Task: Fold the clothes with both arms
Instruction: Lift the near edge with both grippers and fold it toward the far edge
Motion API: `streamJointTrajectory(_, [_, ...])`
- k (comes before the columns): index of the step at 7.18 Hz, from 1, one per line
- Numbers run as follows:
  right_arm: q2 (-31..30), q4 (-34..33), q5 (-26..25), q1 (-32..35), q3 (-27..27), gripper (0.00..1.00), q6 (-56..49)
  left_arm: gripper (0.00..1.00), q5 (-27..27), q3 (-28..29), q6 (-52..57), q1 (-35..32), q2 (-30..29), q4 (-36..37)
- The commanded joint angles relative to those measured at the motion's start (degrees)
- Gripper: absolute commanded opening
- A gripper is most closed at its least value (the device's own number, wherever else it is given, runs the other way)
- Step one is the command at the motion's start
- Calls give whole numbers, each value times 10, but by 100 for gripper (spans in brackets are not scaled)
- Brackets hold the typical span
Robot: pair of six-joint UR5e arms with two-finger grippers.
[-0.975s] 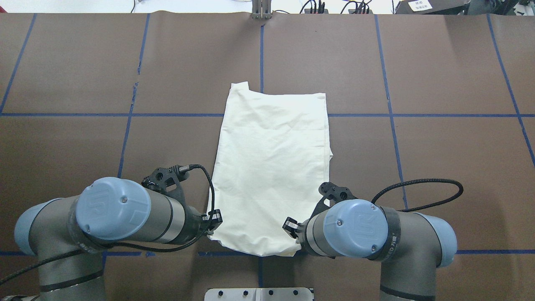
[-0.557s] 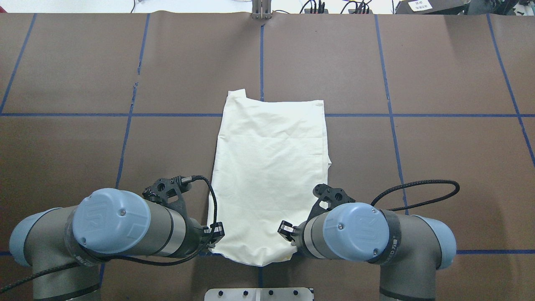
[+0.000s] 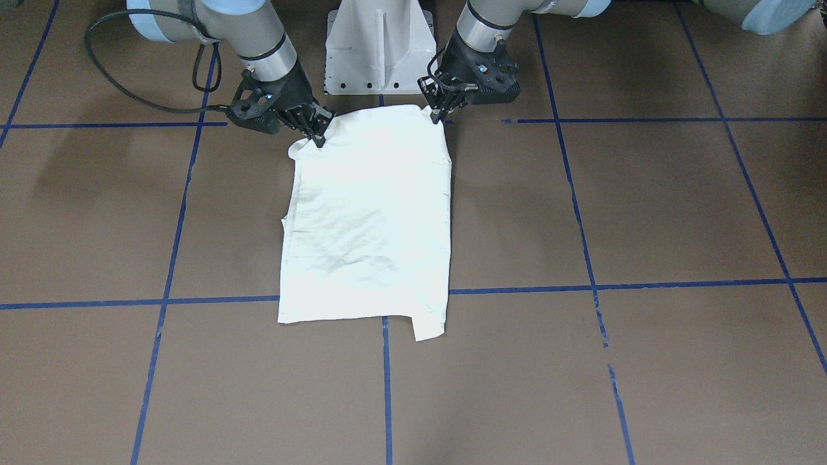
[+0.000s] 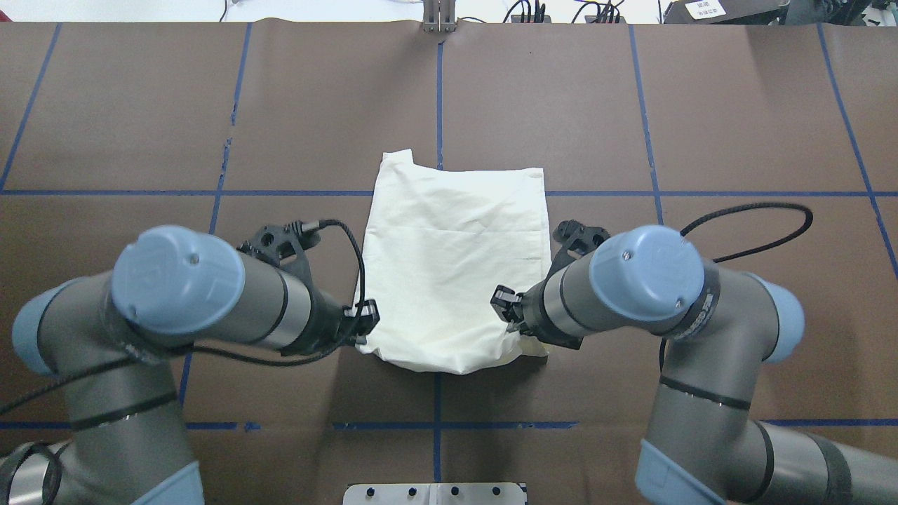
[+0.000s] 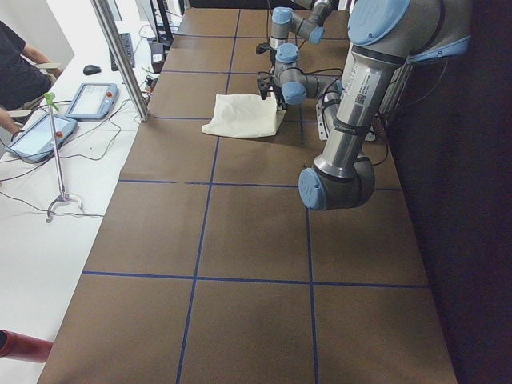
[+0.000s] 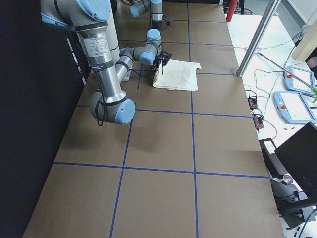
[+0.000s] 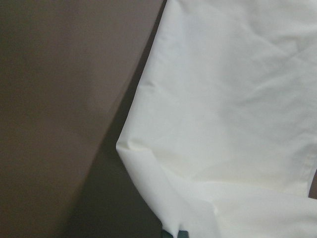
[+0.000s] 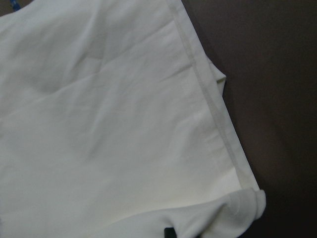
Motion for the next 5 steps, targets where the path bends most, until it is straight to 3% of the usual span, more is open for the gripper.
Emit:
streamJointTrajectory(1, [54, 3, 63, 79, -90, 0, -29, 0, -18, 142, 30, -73, -71, -66])
streamJointTrajectory(3, [118, 70, 68, 111, -238, 0, -36, 0, -17, 245, 49, -101, -98, -144])
streamJointTrajectory(5, [157, 91, 100, 146, -314, 0, -47, 0, -16, 286, 56, -109, -125, -164])
